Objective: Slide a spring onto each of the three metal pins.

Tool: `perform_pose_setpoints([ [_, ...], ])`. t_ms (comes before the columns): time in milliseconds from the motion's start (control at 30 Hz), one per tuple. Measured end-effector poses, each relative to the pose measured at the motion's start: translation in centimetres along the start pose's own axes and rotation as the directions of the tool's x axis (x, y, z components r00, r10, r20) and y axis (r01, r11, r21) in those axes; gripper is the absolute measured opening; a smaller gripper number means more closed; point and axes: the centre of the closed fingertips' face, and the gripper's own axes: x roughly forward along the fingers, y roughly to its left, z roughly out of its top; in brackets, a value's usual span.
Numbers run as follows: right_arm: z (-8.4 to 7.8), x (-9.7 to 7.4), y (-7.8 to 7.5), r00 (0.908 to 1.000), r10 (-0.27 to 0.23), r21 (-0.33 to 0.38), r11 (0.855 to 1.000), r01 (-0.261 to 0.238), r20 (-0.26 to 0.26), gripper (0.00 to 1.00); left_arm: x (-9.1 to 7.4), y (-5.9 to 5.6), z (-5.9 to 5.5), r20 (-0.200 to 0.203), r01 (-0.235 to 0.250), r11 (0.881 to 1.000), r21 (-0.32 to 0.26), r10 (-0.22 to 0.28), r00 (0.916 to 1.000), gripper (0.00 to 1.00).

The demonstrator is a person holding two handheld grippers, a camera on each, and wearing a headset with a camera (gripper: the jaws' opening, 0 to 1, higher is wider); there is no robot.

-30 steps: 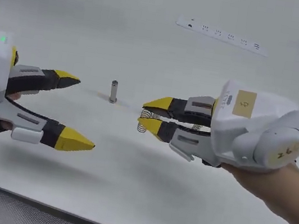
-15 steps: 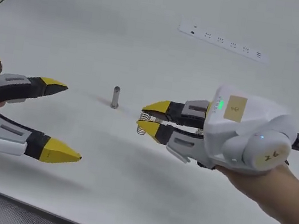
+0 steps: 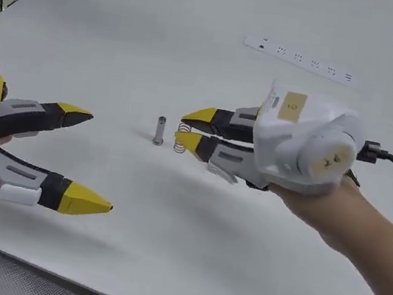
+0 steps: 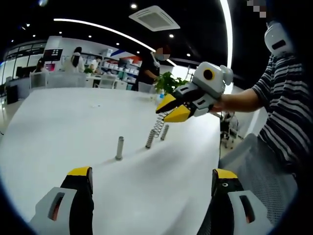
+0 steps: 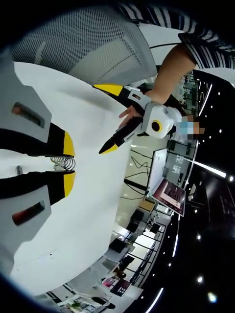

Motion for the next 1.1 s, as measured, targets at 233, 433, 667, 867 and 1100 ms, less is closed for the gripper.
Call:
perform_pose_setpoints([
  [233,0.7,1.1,-2.4,0.9994,-0.031,0.057,0.998,0.031,0.014,0.07,0.0,-0.2,-0.1,0.004,0.002,1.000,-0.005,-0.002,1.0000,0.98],
  [433,0.9,1.9,-3.5,0.9989,-0.044,0.093,0.995,0.043,0.015,0.07,-0.1,-0.1,-0.1,0.008,-0.002,1.000,-0.006,0.002,1.0000,0.98],
  [667,0.9,3.0,-3.9,0.9989,-0.044,0.131,0.991,0.042,0.014,0.07,0.0,-0.1,-0.1,0.009,-0.002,1.000,-0.008,0.002,1.0000,0.97],
  [867,0.6,3.9,-4.0,0.9992,-0.038,0.144,0.989,0.036,0.008,0.07,0.1,-0.2,0.1,0.016,0.001,1.000,-0.008,-0.001,0.9999,0.97],
  [1100,-0.4,4.5,-3.9,0.9993,-0.031,0.153,0.988,0.034,-0.019,0.07,0.0,0.0,0.1,0.013,0.000,1.000,-0.006,0.000,0.9999,0.96],
])
